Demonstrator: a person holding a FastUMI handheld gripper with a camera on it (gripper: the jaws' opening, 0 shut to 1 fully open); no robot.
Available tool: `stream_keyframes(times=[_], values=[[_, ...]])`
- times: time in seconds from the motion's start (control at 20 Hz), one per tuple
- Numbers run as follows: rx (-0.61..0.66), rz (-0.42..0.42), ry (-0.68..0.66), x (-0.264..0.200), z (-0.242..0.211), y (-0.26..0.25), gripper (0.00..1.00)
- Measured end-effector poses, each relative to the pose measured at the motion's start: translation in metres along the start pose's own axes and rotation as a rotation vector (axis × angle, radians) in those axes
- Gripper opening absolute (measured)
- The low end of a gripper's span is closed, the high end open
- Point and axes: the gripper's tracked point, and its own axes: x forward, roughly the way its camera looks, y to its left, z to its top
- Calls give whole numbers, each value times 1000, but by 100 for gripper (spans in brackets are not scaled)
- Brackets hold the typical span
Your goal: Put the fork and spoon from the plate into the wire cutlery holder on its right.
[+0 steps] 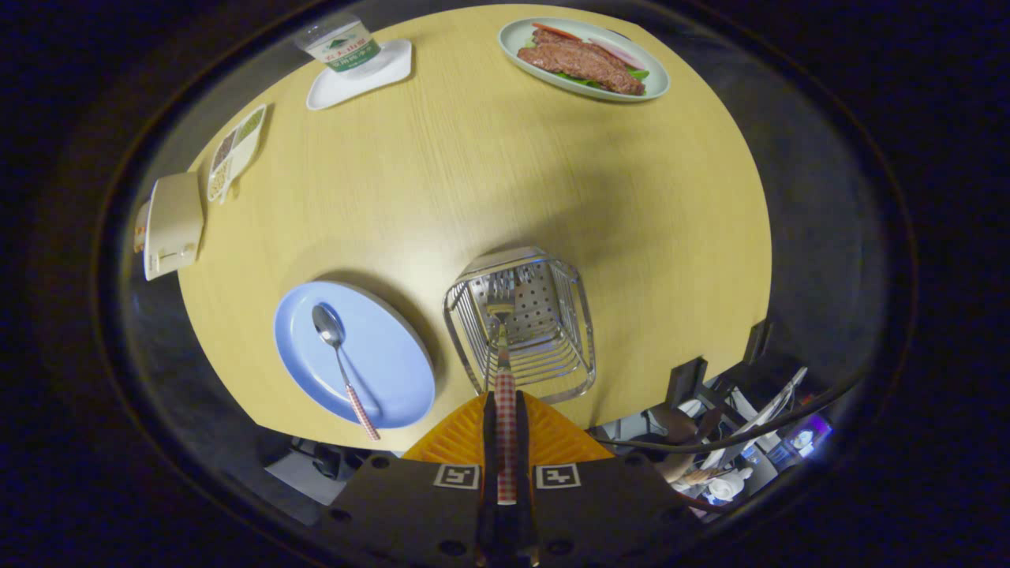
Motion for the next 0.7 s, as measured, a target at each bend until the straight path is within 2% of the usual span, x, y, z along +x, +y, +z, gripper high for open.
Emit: stream_keyframes(times=[0.15, 0.3, 0.7], values=[[0, -8, -7, -1, 2, -1, 15], [-12, -19, -28, -8, 1, -3, 38], [53, -43, -144, -46, -14, 4, 99]])
